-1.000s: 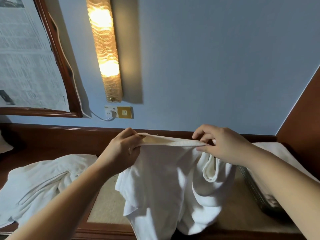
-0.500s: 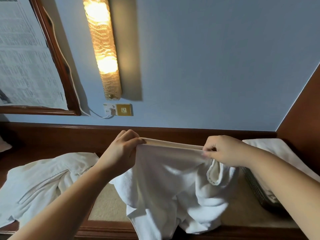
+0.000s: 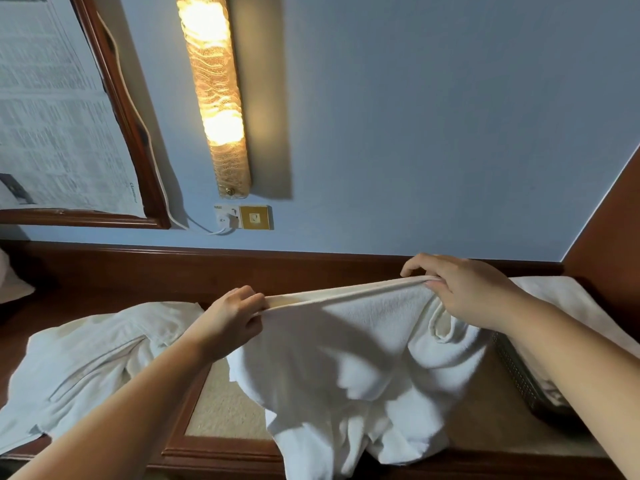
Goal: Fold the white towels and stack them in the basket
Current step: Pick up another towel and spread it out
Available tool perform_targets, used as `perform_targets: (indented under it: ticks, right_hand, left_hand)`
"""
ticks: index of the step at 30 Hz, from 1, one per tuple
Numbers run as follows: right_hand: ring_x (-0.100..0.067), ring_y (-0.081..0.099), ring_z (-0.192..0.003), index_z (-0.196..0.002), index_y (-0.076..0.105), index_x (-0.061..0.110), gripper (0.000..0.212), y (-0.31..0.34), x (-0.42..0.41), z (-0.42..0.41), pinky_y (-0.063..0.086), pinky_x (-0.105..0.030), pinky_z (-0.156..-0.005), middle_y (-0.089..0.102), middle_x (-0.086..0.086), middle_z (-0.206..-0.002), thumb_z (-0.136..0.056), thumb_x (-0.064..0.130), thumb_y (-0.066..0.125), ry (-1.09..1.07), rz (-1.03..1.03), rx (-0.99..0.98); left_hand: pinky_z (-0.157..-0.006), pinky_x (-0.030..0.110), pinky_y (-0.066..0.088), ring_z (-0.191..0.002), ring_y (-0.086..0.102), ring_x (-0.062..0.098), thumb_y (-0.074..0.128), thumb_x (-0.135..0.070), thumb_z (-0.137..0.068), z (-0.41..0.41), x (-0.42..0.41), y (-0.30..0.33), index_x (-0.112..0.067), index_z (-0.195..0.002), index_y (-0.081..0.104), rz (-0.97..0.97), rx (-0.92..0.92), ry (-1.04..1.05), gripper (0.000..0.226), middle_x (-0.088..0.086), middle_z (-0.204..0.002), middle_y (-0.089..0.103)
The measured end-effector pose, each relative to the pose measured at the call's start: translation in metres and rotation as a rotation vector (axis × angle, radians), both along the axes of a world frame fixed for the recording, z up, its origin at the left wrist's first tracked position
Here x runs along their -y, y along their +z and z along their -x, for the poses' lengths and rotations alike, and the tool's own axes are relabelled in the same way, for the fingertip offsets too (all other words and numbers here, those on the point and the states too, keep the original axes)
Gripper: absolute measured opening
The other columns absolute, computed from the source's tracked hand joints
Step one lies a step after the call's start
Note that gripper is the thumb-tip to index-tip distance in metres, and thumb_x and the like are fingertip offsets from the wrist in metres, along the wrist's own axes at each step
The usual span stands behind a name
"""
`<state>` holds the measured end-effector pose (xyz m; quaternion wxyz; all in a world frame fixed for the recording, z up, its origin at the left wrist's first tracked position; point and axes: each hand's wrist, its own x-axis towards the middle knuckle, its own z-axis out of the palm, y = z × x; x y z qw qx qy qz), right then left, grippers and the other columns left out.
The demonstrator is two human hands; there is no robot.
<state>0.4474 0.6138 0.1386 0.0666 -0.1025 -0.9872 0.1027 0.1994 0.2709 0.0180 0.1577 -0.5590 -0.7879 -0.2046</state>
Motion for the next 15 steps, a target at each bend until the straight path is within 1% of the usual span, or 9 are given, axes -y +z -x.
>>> perform_targets:
  ticks: [2, 3, 4, 6, 7, 9, 11, 13, 15]
  right_hand:
    - [-0.004, 0.058, -0.111, -0.139, 0.049, 0.055, 0.046, -0.002, 0.001, 0.000, 0.050, -0.031, -0.089, 0.054, 0.030, -0.124, -0.108, 0.022, 0.048, -0.002, 0.031, 0.005]
    - [-0.007, 0.057, -0.115, -0.143, 0.050, 0.052, 0.046, -0.004, -0.001, 0.000, 0.049, -0.031, -0.091, 0.055, 0.027, -0.127, -0.109, 0.021, 0.047, -0.016, 0.022, 0.016]
    - [-0.009, 0.057, -0.113, -0.142, 0.053, 0.048, 0.043, -0.005, -0.003, 0.002, 0.048, -0.031, -0.089, 0.056, 0.024, -0.125, -0.109, 0.022, 0.045, -0.038, -0.004, 0.034]
    - [-0.012, 0.057, -0.102, -0.130, 0.061, 0.043, 0.034, -0.008, -0.007, 0.004, 0.045, -0.031, -0.081, 0.055, 0.022, -0.112, -0.110, 0.024, 0.042, -0.087, -0.055, 0.057]
    - [-0.013, 0.057, -0.098, -0.125, 0.063, 0.042, 0.030, -0.009, -0.008, 0.005, 0.044, -0.032, -0.078, 0.055, 0.020, -0.109, -0.109, 0.026, 0.042, -0.108, -0.071, 0.056]
    - [-0.015, 0.057, -0.093, -0.117, 0.063, 0.040, 0.026, -0.009, -0.010, 0.006, 0.044, -0.034, -0.076, 0.056, 0.017, -0.107, -0.109, 0.026, 0.042, -0.141, -0.086, 0.027]
    - [-0.017, 0.059, -0.093, -0.113, 0.063, 0.041, 0.025, -0.008, -0.011, 0.006, 0.046, -0.035, -0.075, 0.057, 0.015, -0.105, -0.108, 0.025, 0.043, -0.157, -0.082, -0.018]
    - [-0.019, 0.061, -0.095, -0.112, 0.064, 0.040, 0.025, -0.007, -0.012, 0.004, 0.049, -0.036, -0.077, 0.059, 0.015, -0.107, -0.107, 0.024, 0.045, -0.157, -0.072, -0.057]
    - [-0.018, 0.060, -0.096, -0.113, 0.065, 0.039, 0.025, -0.007, -0.010, 0.003, 0.048, -0.036, -0.077, 0.060, 0.016, -0.107, -0.107, 0.023, 0.047, -0.144, -0.062, -0.078]
  left_hand:
    - [-0.060, 0.031, 0.054, -0.070, 0.056, 0.019, 0.078, 0.001, -0.083, 0.002, 0.006, -0.010, -0.015, -0.103, 0.067, -0.012, 0.079, 0.041, 0.028, -0.003, -0.097, 0.052]
    - [-0.061, 0.033, 0.055, -0.071, 0.058, 0.020, 0.077, 0.000, -0.084, 0.002, 0.006, -0.014, -0.016, -0.106, 0.068, -0.034, 0.113, 0.061, 0.028, -0.002, -0.099, 0.052]
    - [-0.062, 0.034, 0.056, -0.072, 0.058, 0.021, 0.077, -0.002, -0.086, 0.001, 0.004, -0.015, -0.016, -0.108, 0.069, -0.058, 0.140, 0.087, 0.027, -0.002, -0.099, 0.052]
    - [-0.061, 0.035, 0.056, -0.072, 0.058, 0.022, 0.074, -0.006, -0.091, -0.003, 0.002, -0.013, -0.019, -0.110, 0.068, -0.101, 0.157, 0.122, 0.024, -0.002, -0.099, 0.051]
    - [-0.059, 0.035, 0.056, -0.071, 0.058, 0.023, 0.072, -0.009, -0.093, -0.005, 0.002, -0.010, -0.020, -0.111, 0.068, -0.122, 0.147, 0.120, 0.021, -0.002, -0.099, 0.051]
    - [-0.056, 0.034, 0.055, -0.068, 0.060, 0.024, 0.064, -0.020, -0.097, -0.008, 0.006, -0.004, -0.019, -0.110, 0.068, -0.149, 0.078, 0.084, 0.014, -0.002, -0.098, 0.054]
    - [-0.055, 0.032, 0.056, -0.066, 0.062, 0.025, 0.057, -0.030, -0.100, -0.006, 0.011, 0.001, -0.015, -0.109, 0.071, -0.148, -0.009, 0.033, 0.022, 0.000, -0.097, 0.057]
    - [-0.055, 0.033, 0.055, -0.067, 0.062, 0.026, 0.056, -0.032, -0.103, -0.001, 0.014, 0.005, -0.011, -0.105, 0.072, -0.138, -0.103, 0.002, 0.027, 0.003, -0.093, 0.059]
    - [-0.056, 0.033, 0.052, -0.066, 0.058, 0.027, 0.055, -0.030, -0.103, 0.002, 0.016, 0.008, -0.006, -0.100, 0.072, -0.140, -0.171, -0.017, 0.029, 0.005, -0.087, 0.058]
